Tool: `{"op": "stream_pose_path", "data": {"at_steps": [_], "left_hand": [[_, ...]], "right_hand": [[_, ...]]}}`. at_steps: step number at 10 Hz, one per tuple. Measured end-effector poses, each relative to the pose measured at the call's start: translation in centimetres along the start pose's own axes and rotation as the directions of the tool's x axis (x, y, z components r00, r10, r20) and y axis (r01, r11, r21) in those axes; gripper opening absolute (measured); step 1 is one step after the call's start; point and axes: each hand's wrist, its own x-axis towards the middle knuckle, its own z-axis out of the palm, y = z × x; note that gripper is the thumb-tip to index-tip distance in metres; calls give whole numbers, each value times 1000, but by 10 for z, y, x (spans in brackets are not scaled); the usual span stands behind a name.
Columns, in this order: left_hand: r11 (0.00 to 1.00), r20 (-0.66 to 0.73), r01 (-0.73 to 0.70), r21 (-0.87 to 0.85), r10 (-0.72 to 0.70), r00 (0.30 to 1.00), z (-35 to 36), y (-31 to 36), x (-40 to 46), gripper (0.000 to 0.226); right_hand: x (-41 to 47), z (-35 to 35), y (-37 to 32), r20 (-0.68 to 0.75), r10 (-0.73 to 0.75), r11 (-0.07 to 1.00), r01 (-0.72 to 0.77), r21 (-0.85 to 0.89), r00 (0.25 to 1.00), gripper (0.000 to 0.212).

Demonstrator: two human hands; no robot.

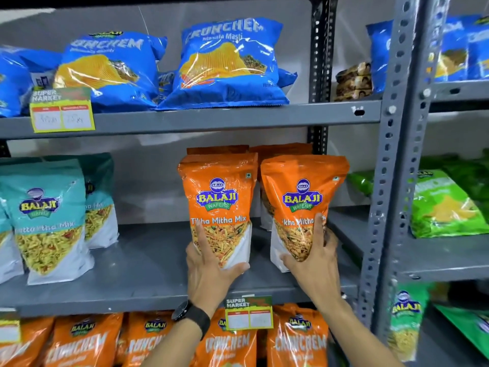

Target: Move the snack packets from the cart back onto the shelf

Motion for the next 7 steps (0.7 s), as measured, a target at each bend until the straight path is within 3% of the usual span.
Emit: {"op": "stream_pose_path", "data": {"at_steps": [4,7], "left_hand": [[999,15,-2,-48,3,1000,-4,-1,-3,149],[999,57,12,-50,-9,998,-20,5,-6,146]], "right_hand": [[-8,-1,-16,9,27,996,-26,-85,1000,122],[-9,-7,-22,28,49,992,-45,-120,998,126]]}}
